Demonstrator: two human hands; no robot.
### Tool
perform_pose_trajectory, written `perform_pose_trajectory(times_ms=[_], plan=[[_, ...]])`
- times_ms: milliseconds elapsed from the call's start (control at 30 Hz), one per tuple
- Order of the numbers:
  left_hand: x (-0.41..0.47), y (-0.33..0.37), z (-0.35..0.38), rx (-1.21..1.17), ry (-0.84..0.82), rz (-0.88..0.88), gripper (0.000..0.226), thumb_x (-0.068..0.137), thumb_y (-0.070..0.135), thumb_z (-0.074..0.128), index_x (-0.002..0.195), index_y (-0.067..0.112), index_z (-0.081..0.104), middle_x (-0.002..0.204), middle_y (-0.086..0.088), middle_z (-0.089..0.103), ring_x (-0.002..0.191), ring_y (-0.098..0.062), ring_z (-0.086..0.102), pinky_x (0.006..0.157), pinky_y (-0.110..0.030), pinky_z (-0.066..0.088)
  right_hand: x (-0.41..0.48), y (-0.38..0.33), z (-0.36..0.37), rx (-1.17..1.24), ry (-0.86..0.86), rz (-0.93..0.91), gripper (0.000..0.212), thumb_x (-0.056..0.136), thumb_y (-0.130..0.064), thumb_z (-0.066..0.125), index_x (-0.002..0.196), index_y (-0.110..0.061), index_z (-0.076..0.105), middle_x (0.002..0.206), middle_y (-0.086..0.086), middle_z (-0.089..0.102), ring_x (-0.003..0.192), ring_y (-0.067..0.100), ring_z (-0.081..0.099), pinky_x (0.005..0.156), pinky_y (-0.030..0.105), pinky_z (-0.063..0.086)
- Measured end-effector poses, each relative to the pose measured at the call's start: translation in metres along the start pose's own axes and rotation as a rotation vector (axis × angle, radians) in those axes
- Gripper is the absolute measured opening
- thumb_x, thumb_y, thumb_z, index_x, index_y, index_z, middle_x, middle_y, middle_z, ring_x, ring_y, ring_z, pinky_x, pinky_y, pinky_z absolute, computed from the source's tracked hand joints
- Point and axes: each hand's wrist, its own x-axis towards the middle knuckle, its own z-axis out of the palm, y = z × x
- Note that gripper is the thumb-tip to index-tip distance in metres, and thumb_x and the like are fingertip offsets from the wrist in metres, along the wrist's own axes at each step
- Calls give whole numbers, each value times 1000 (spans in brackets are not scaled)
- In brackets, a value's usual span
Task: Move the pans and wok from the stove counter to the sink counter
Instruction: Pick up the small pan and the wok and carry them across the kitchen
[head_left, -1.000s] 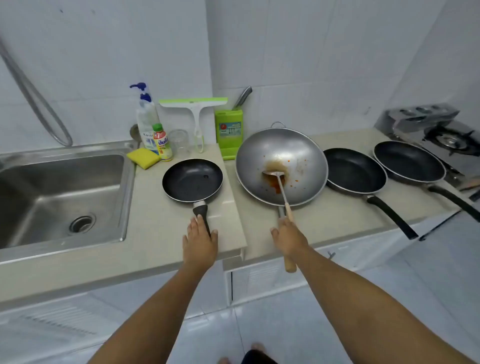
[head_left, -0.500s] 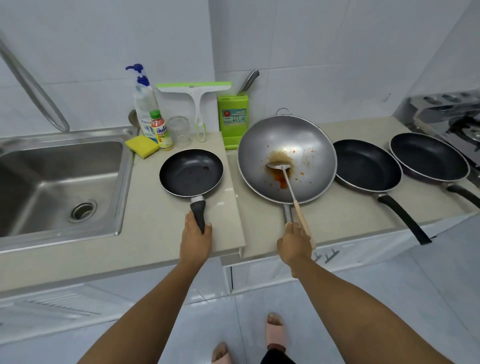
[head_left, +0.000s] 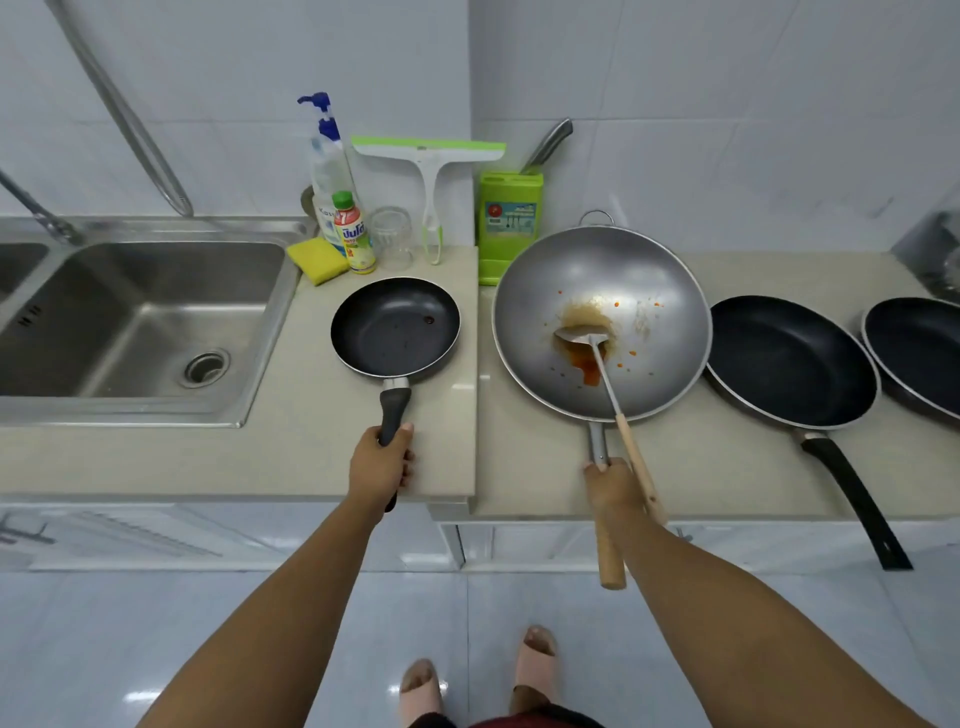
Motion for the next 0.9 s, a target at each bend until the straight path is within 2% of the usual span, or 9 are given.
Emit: perform_pose_trajectory(times_ms=[100, 233, 333, 433, 567, 767, 900], plan=[[-3, -8, 2, -71, -9, -34, 34, 93, 41, 63, 79, 12, 54, 65, -1, 54, 50, -13, 48, 48, -24, 42, 2, 2, -2, 98, -49, 4, 36, 98, -26, 55, 121, 2, 58, 97, 16, 64, 85, 30, 57, 76, 31, 42], [-8, -9, 9, -201, -36, -114, 36, 93, 45, 62, 80, 12, 58, 59, 0, 51, 44, -12, 46, 42, -22, 43, -2, 2, -12, 352, -180, 95, 27, 99, -31, 55, 105, -5, 58, 75, 8, 56, 59, 20, 55, 54, 29, 49], [-9, -1, 12, -330, -111, -197, 37, 93, 46, 62, 80, 11, 60, 58, -2, 56, 42, -12, 51, 39, -21, 46, -9, -3, -18, 446, -247, 126, 29, 99, -37, 54, 94, -8, 61, 73, 8, 59, 58, 17, 54, 55, 28, 50], [-6, 8, 13, -419, -152, -235, 36, 93, 43, 64, 77, 11, 59, 54, 1, 55, 41, -11, 50, 40, -19, 46, -15, -13, -17, 461, -184, 124, 31, 98, -37, 55, 92, -7, 62, 68, 7, 59, 53, 17, 52, 50, 26, 47], [-4, 14, 16, -287, -51, -151, 39, 94, 40, 62, 66, 13, 53, 52, 2, 48, 36, -8, 41, 38, -20, 40, -22, -29, -14, 464, -87, 127, 29, 97, -32, 58, 91, -4, 63, 60, 7, 57, 45, 16, 49, 38, 21, 43], [-14, 12, 12, -280, 39, -120, 28, 88, 21, 60, 64, 12, 51, 52, -1, 47, 41, -14, 38, 42, -25, 35, -44, -37, -12, 477, -35, 147, 26, 95, -28, 60, 86, -4, 61, 57, 8, 56, 40, 17, 48, 36, 22, 42], [-29, 10, 3, -322, 51, -68, 25, 89, 18, 59, 66, 11, 52, 51, -1, 47, 39, -13, 39, 41, -25, 35, -62, -38, -23, 456, -18, 134, 27, 95, -28, 61, 81, -5, 61, 56, 8, 56, 39, 18, 49, 34, 21, 42]])
